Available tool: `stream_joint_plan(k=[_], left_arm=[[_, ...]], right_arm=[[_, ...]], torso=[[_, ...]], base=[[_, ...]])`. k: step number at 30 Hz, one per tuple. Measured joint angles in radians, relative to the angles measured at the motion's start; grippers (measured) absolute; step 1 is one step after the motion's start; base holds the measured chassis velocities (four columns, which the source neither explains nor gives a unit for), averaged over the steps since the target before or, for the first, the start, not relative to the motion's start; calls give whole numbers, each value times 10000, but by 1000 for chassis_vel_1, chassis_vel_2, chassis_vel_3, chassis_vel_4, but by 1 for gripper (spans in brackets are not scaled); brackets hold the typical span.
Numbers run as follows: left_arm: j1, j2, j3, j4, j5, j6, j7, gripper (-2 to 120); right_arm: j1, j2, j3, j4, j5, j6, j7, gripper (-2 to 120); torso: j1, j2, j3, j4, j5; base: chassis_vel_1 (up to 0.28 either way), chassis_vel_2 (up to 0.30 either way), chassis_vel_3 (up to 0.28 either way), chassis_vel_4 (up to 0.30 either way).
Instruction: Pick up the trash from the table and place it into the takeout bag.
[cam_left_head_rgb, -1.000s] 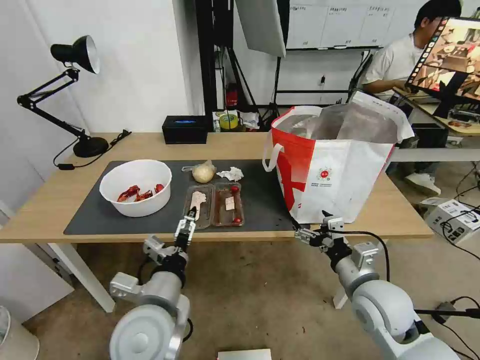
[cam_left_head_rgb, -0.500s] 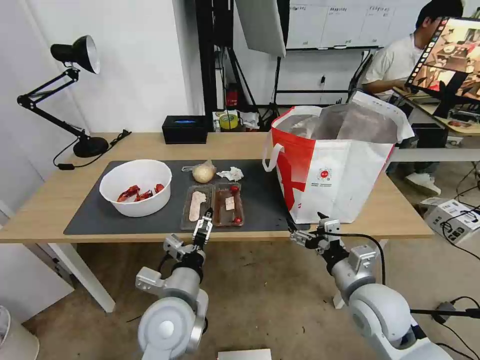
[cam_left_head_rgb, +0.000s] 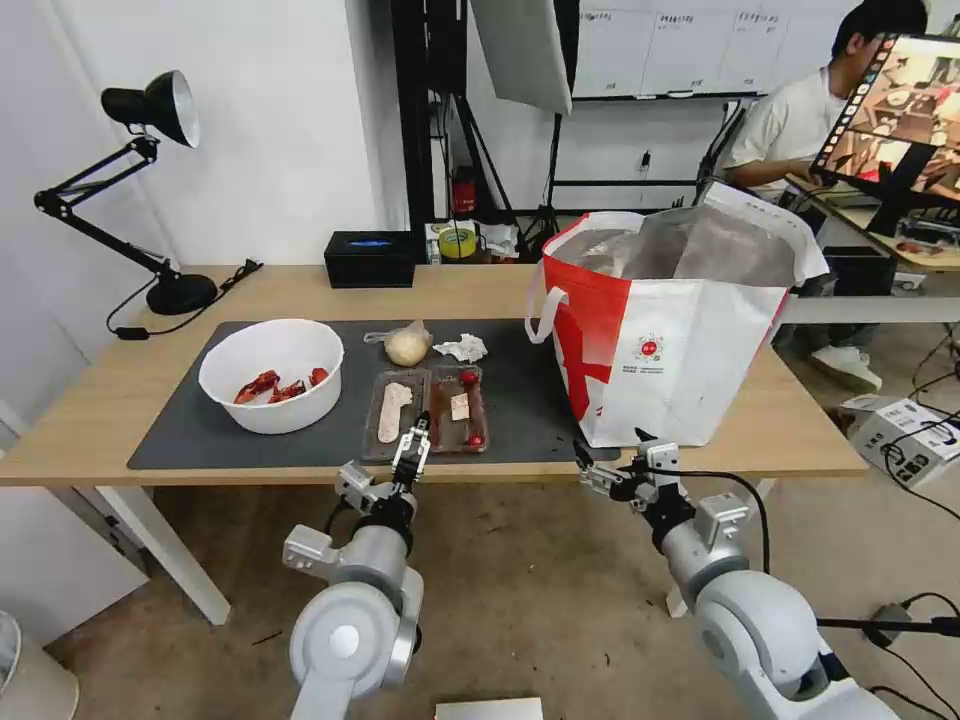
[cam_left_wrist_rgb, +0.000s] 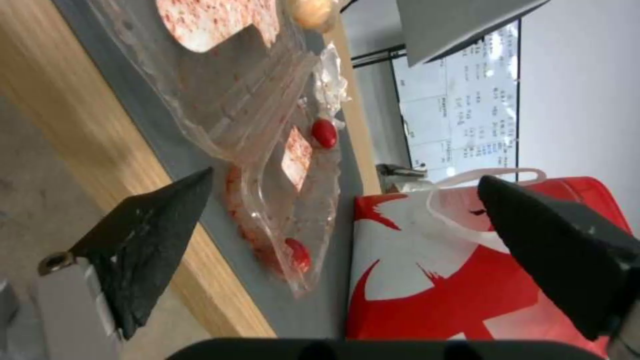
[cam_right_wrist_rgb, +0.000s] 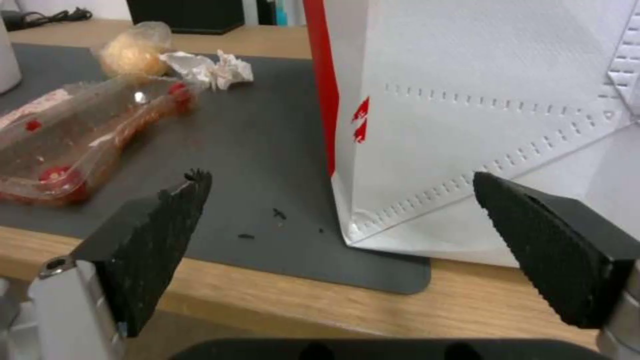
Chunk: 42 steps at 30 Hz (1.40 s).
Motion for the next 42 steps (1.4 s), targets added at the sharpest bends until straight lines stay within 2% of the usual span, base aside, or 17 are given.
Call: stream_joint_plan(k=[11, 42], left_arm=[[-446, -71, -14, 570, -52, -88, 2, 100], [-499, -2, -81, 656, -204, -48, -60, 100]], right_arm=[[-29, 15, 52, -44, -17, 9, 2, 100], [-215, 123, 41, -79, -167, 33, 16, 100]], torso=[[0, 0, 0, 0, 0], [-1, -1, 0, 0, 0]], base=[[0, 0, 0, 0], [0, 0, 0, 0]])
